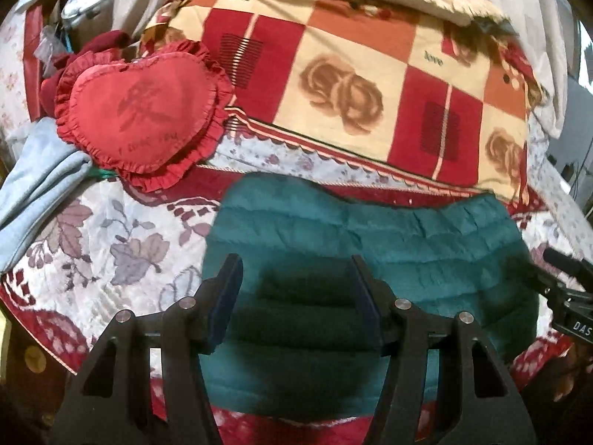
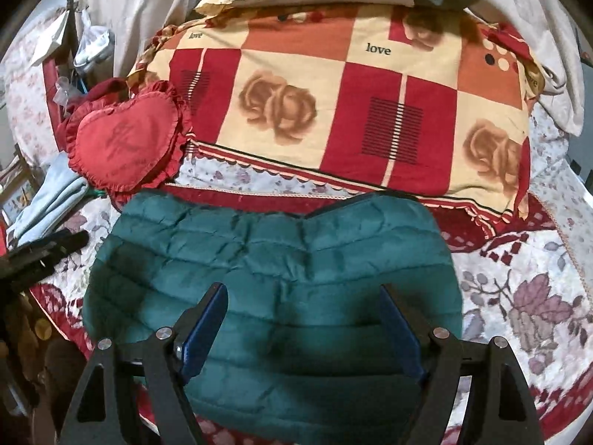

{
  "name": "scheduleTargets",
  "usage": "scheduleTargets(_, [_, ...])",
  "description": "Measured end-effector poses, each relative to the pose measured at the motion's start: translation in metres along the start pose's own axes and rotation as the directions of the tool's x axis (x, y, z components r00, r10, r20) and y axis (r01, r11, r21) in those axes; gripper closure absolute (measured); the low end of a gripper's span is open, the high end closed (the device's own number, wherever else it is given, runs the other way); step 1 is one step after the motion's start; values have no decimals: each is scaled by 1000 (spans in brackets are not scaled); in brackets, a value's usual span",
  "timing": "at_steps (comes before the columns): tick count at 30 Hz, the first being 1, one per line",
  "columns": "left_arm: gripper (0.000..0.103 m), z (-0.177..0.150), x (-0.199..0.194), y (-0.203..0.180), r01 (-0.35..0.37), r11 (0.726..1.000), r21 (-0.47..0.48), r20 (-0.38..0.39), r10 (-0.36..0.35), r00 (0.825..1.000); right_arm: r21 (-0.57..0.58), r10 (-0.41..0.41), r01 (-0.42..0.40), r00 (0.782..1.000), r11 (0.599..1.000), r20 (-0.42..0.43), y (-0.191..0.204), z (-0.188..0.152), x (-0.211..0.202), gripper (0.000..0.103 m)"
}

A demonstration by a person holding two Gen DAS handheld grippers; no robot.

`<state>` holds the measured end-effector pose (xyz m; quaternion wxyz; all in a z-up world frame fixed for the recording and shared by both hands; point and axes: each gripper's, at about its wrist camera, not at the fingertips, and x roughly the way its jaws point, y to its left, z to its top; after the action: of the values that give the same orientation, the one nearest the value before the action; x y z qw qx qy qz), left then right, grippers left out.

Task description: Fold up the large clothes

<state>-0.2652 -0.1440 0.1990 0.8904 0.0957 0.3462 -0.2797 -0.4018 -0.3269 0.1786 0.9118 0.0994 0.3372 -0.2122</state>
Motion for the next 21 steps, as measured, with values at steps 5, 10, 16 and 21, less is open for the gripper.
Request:
scheduleTargets(5, [45,-9,-2,-22,-23,999,26,45,21,999,6,-15,15,1000,1000,26,17,-2,-6,17])
scheduleTargets(10, [45,-14,-7,-33,-25,999,21,71,24,997,15,-26,26,999,1000,29,25,-5,-8,16])
scheduleTargets(16, [45,-19,-12,-38,-30,999,20,85,28,996,41,-27,27,999,999,20,26,-14,-10,16])
scheduleTargets(21, [45,-27,-18,-40,-40,999,19,92,38,995,37,-42,41,999,998,29,29,-20,-18,16])
